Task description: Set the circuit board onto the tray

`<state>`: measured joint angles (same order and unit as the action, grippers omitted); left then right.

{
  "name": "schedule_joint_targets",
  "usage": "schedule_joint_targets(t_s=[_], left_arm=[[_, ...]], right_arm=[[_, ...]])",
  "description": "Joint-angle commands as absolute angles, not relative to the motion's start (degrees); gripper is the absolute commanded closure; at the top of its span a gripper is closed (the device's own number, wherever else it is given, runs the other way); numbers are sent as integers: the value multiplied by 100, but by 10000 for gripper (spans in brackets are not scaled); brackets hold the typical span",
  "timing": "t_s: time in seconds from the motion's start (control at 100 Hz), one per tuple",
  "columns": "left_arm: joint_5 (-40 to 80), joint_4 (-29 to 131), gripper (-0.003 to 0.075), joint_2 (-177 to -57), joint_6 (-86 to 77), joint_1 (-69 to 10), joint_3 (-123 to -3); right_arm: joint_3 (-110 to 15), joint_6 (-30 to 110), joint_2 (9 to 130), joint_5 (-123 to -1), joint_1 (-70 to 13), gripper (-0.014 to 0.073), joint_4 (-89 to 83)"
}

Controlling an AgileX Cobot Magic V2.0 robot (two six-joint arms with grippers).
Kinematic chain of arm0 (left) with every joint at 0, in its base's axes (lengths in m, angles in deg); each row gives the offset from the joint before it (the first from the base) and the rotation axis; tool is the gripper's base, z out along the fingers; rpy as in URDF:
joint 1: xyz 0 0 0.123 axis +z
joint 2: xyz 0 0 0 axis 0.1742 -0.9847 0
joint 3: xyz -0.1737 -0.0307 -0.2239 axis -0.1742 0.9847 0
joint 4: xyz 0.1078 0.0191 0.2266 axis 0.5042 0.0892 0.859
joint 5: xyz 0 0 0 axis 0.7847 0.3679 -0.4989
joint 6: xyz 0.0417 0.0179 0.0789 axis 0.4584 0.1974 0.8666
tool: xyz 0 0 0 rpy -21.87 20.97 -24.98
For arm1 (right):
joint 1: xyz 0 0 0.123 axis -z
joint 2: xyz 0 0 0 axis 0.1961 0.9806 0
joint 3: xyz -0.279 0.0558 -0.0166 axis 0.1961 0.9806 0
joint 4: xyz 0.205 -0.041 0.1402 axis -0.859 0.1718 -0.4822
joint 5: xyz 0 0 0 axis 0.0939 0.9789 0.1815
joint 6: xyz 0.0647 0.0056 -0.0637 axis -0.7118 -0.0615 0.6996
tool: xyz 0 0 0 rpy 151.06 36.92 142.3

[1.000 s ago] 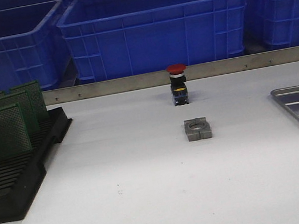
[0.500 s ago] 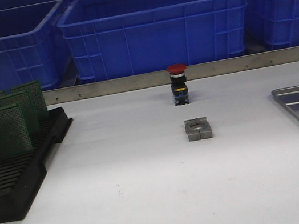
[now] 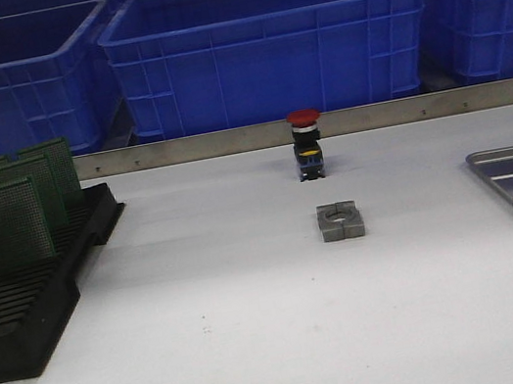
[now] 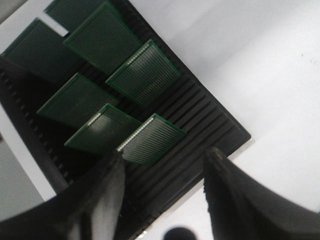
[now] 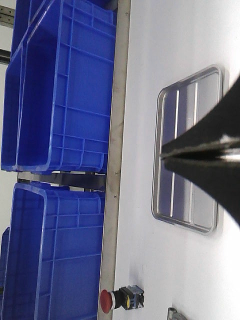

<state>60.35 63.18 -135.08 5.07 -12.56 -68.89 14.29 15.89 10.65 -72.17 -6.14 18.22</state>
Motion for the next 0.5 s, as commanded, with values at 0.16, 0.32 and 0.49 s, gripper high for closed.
schedule_joint_targets(t_s=[0.16,0.32,0.49], left_arm=[[6229,5956,364,-14453,3130,-1244,-7637],[6285,5966,367,-14880,3938,-1244,-7773],[6122,6168,374,-15212,4237,-1244,-7823]], right_arm=[[1353,1614,900,-7697,-583,655,1875],[1353,1614,900,-7697,-583,655,1875],[1353,1614,900,-7697,-583,655,1875]])
